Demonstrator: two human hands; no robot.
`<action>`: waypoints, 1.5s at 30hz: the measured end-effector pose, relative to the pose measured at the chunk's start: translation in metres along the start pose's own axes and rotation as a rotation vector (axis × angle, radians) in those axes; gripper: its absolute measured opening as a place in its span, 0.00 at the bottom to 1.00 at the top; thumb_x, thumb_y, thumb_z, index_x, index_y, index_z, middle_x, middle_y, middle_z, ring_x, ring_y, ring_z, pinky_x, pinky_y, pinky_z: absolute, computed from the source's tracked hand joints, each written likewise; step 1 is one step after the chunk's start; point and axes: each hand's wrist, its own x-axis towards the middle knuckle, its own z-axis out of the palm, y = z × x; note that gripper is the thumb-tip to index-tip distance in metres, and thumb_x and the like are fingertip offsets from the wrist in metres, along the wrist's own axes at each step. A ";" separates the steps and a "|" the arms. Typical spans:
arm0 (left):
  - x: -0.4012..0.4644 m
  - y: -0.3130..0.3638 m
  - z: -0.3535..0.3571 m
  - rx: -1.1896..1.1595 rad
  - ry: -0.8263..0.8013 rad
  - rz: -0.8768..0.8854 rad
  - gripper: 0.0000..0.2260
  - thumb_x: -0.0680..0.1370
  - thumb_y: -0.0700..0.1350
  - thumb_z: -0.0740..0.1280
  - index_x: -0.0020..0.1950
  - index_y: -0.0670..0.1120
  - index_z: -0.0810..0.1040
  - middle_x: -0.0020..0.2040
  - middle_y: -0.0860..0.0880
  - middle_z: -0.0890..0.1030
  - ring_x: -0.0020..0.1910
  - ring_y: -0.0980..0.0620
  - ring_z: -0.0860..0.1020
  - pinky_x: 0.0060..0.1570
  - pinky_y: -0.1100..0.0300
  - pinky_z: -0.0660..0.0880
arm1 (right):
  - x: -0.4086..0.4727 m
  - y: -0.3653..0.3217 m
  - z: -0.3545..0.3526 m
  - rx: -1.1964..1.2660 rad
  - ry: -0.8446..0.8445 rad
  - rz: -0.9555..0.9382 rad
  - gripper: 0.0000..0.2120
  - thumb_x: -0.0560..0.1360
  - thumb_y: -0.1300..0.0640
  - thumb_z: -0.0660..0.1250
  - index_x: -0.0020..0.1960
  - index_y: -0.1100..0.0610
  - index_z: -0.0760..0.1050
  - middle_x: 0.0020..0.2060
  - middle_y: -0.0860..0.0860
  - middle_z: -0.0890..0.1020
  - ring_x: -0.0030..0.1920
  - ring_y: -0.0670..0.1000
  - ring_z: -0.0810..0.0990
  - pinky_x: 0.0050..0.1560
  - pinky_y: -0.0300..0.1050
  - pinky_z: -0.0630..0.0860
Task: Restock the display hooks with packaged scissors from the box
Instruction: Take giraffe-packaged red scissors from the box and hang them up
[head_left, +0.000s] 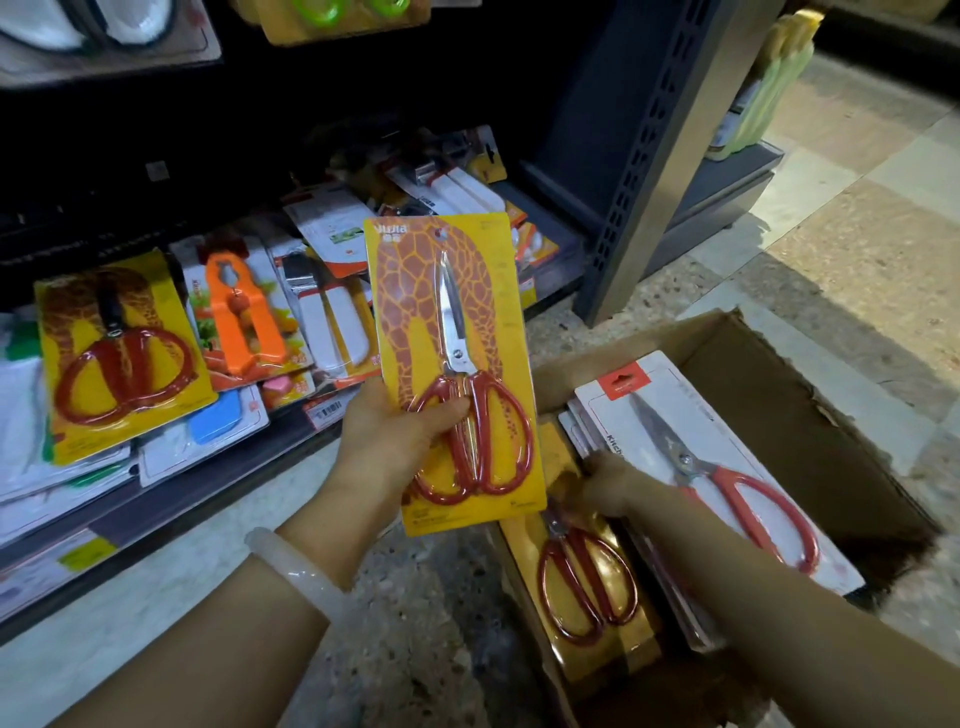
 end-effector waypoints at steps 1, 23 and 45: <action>0.001 0.001 -0.001 -0.002 0.000 0.005 0.20 0.70 0.36 0.74 0.60 0.47 0.76 0.53 0.46 0.83 0.50 0.45 0.82 0.53 0.46 0.78 | 0.001 0.002 0.009 -0.076 -0.001 -0.013 0.32 0.74 0.50 0.67 0.70 0.65 0.61 0.65 0.58 0.72 0.63 0.55 0.74 0.57 0.44 0.72; 0.000 0.003 -0.017 -0.023 0.028 0.041 0.18 0.70 0.40 0.74 0.55 0.51 0.72 0.47 0.53 0.81 0.52 0.47 0.80 0.52 0.49 0.77 | -0.019 0.004 0.041 -0.220 0.185 -0.012 0.28 0.69 0.50 0.73 0.64 0.57 0.67 0.62 0.57 0.73 0.61 0.56 0.73 0.58 0.46 0.73; -0.013 0.062 -0.060 -0.049 0.014 0.231 0.18 0.69 0.37 0.74 0.56 0.48 0.76 0.47 0.48 0.85 0.45 0.47 0.84 0.46 0.48 0.81 | -0.107 -0.072 -0.106 0.681 0.345 -0.605 0.15 0.67 0.62 0.74 0.51 0.55 0.74 0.41 0.55 0.83 0.37 0.51 0.84 0.34 0.43 0.80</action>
